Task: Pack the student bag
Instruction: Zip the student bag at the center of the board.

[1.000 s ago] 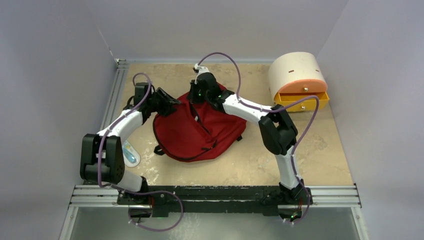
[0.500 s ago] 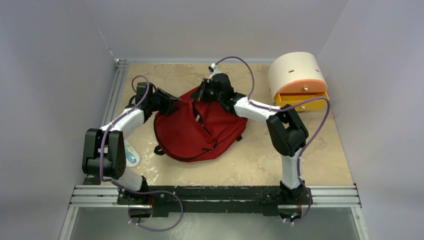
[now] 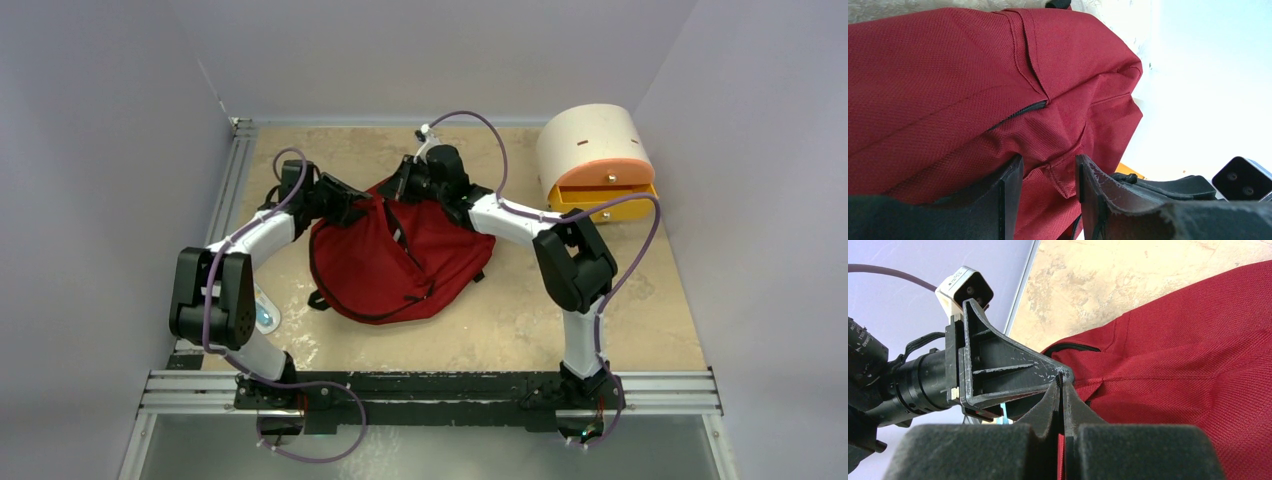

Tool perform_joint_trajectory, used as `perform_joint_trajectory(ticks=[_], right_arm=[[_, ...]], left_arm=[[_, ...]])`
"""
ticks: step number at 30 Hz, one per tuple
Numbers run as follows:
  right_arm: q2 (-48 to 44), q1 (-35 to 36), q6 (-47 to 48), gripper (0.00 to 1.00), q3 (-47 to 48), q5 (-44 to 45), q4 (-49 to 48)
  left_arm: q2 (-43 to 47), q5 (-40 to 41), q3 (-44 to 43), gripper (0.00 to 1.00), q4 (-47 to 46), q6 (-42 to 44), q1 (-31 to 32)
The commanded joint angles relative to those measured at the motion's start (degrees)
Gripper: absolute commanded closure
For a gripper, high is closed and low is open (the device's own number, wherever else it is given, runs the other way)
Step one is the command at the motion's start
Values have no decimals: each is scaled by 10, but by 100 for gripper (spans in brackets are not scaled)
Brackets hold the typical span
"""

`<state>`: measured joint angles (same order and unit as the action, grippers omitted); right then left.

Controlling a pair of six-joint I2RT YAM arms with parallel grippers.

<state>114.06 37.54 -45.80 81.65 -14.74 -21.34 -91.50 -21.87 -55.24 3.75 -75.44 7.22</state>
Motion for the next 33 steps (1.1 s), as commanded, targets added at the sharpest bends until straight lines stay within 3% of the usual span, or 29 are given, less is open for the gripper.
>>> perform_joint_trajectory(ticks=[1,15,33], right_arm=[[-17,-1,12,100,10,-12,-38],[-23,-1,27,100,11,3,-27],[-28,-1,27,100,3,-2,-33]], left_arm=[[11,-9,-23,58,-22,-20,6],[77,3,-11,58,38,-16,6],[-1,-43,-11,59,-25,-64,14]])
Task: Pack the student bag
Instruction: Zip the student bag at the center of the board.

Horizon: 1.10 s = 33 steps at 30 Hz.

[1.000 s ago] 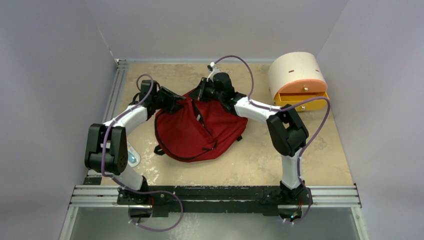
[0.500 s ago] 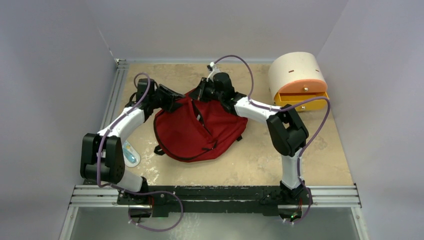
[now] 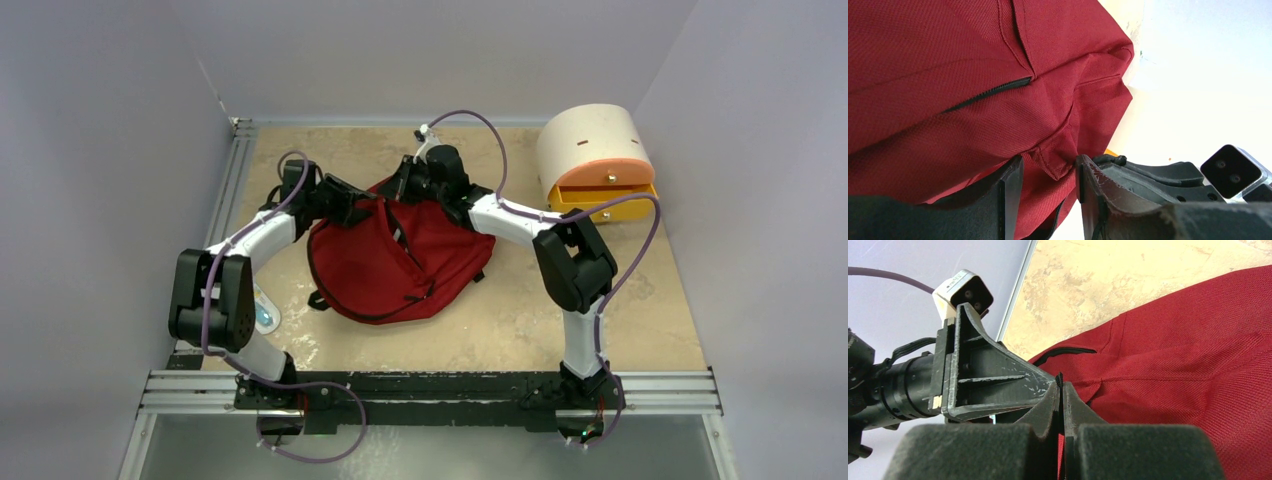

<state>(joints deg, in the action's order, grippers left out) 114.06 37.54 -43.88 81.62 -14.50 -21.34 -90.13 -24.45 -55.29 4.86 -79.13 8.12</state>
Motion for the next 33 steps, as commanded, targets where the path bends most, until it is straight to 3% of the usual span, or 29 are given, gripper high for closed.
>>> perform_joint_trajectory(ticks=[1,9,19,33], right_arm=[[-28,-1,8,100,2,-4,-33],[-34,-1,13,100,-8,-4,-38],[-50,-1,10,100,-33,-9,-47],[-88,1,-5,100,-95,-35,-69]], left_arm=[[-18,-18,-11,59,-39,-28,5],[-31,-8,-18,70,-40,-24,5],[-36,-2,-11,100,-68,-16,4],[-38,13,-1,100,-63,-10,-7]])
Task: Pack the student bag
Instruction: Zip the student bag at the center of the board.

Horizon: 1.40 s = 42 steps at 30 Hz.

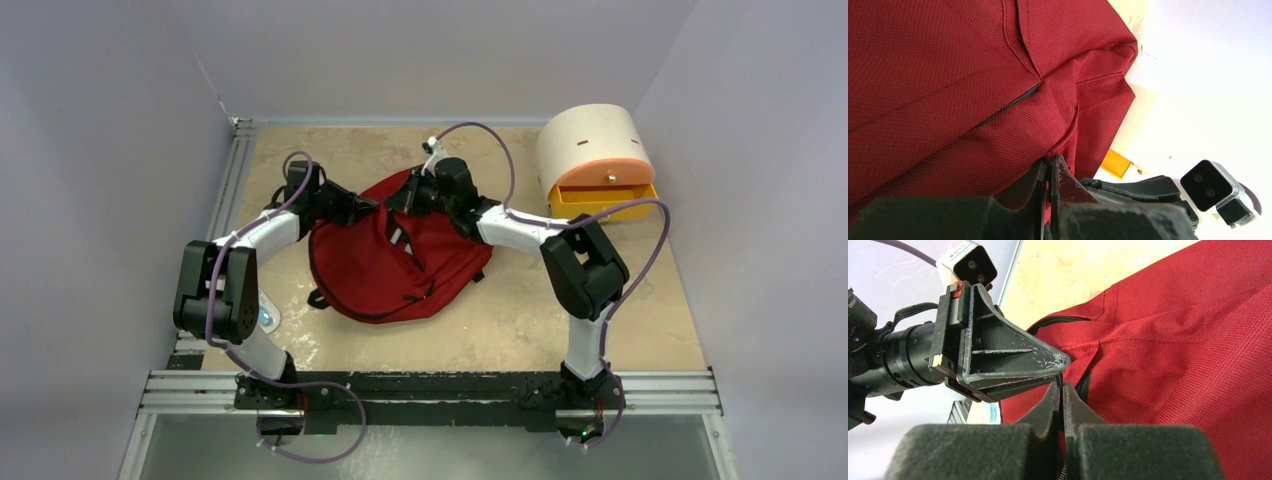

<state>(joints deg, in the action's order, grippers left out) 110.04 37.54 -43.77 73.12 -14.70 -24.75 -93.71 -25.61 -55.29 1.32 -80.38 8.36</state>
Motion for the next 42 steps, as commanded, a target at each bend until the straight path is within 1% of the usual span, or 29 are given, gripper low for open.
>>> perform_joint_trajectory(ticks=[1,28,32,42], right_arm=[[-50,1,-6,100,-13,-35,-35],[-84,22,41,100,-54,-68,-16],[-96,26,57,100,-72,-80,-13],[-122,32,99,100,-107,-100,2]], left_arm=[[-2,26,0,100,-26,3,-11],[9,28,24,100,-15,14,-59],[8,30,28,100,3,15,-70],[-1,34,32,100,4,21,-83]])
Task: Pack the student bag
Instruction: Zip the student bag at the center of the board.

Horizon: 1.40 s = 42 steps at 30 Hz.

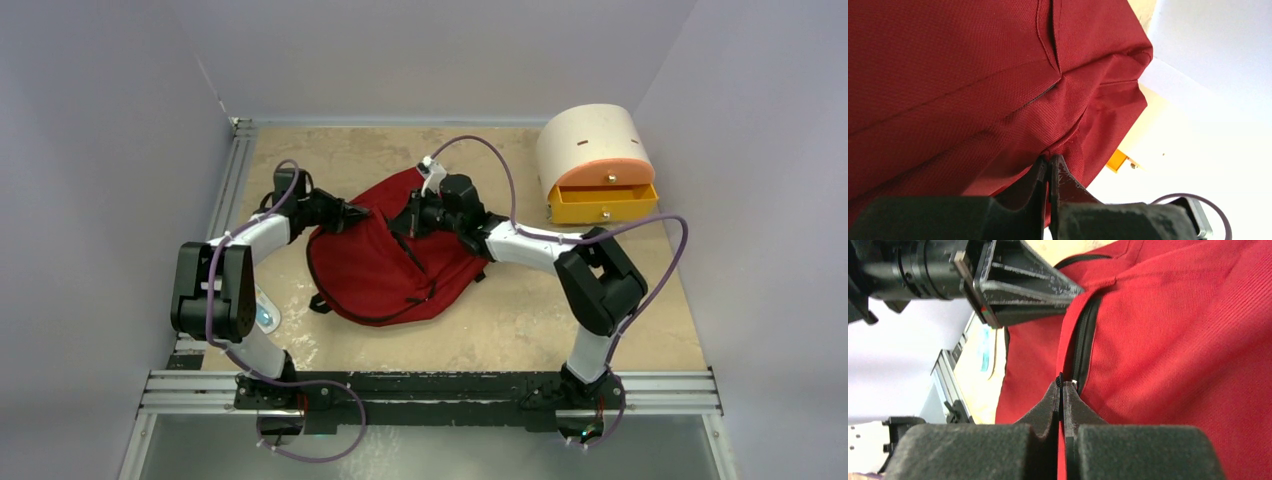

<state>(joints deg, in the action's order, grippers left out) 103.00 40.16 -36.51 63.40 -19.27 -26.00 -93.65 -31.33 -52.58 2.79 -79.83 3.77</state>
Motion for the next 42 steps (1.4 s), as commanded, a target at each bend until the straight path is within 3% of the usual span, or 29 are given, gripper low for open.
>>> perform_joint_trajectory(ticks=[1,29,42], right_arm=[[-55,7,31,100,-12,-53,17],[-195,7,59,100,-162,22,95],[-217,7,51,100,-230,44,92]], left_arm=[[-3,92,5,100,-10,17,-37],[-61,92,-30,100,-7,56,-70],[-77,93,-50,100,3,77,-78]])
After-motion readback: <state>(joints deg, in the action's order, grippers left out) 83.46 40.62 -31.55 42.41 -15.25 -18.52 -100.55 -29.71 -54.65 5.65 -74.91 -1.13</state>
